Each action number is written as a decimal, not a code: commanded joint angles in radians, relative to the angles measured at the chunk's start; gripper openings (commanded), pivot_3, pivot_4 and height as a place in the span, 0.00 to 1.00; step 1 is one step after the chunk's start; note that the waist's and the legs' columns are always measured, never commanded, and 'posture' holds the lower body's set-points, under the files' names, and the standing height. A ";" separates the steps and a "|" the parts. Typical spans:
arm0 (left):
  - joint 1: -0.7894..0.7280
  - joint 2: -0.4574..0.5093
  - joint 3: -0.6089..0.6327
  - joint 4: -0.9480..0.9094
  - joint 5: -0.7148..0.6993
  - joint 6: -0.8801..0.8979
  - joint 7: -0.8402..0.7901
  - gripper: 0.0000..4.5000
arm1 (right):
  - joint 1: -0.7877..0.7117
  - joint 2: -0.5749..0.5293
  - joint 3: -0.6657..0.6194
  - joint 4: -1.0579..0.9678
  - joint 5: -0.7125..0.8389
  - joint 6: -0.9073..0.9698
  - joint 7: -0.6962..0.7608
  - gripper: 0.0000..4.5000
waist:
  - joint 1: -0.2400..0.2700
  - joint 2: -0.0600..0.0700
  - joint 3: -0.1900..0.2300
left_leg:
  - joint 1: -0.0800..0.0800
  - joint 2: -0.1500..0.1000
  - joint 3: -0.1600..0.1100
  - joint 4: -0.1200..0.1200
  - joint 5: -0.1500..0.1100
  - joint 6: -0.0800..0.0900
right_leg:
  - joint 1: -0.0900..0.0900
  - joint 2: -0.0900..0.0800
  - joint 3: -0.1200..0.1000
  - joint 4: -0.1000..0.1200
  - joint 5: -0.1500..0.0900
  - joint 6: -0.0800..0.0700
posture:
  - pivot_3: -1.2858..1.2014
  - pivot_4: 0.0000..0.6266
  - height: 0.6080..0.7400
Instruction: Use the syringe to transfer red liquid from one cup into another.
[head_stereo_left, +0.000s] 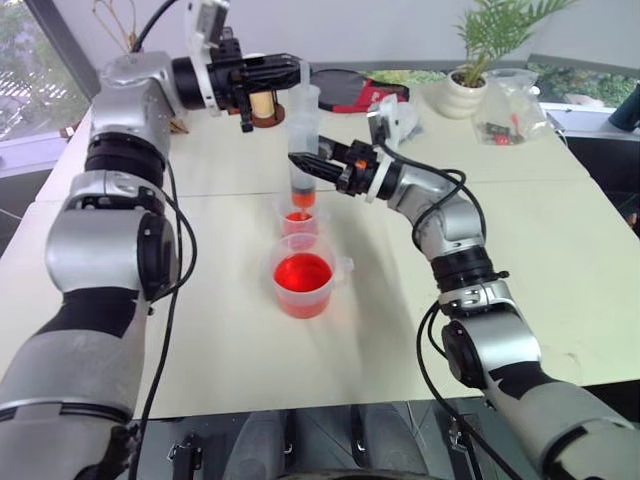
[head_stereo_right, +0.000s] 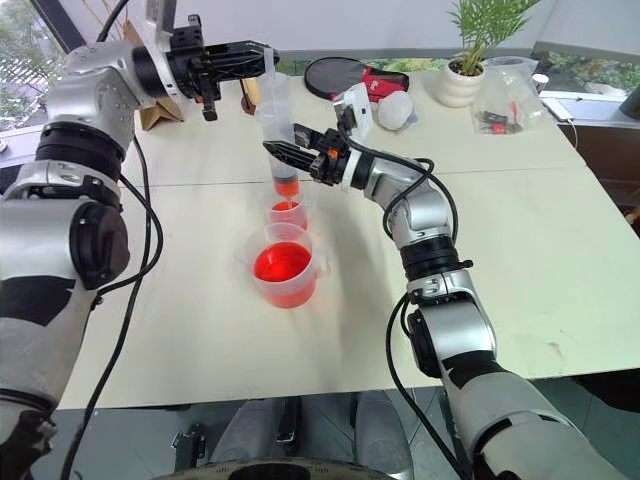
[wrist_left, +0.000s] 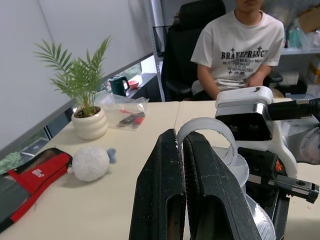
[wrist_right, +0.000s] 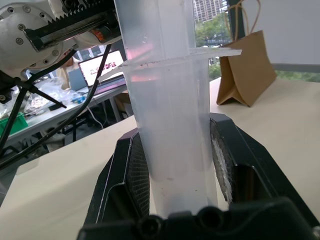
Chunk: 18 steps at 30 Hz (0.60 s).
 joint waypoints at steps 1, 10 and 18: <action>0.049 -0.010 -0.001 -0.049 -0.012 0.041 -0.031 0.01 | -0.068 0.010 -0.021 -0.029 0.009 -0.033 -0.003 0.31 | 0.000 0.000 0.000 | 0.000 0.000 0.000 0.000 0.000 0.000 | 0.000 0.000 0.000 0.000 0.000 0.000 | 0.52 0.24 1.00; 0.168 -0.049 -0.016 -0.132 -0.005 0.049 0.005 0.01 | -0.111 0.001 -0.042 0.010 -0.003 -0.058 0.004 0.31 | 0.000 0.000 0.000 | 0.000 0.000 0.000 0.000 0.000 -0.001 | 0.000 0.000 0.000 0.000 0.000 0.000 | 0.52 0.24 1.00; 0.191 -0.065 -0.023 -0.138 -0.001 0.045 0.022 0.01 | -0.145 -0.001 -0.058 0.034 -0.003 -0.075 -0.001 0.31 | 0.000 0.000 0.000 | 0.000 0.000 0.000 0.000 0.000 -0.001 | 0.000 0.000 0.000 0.000 0.000 0.000 | 0.52 0.24 1.00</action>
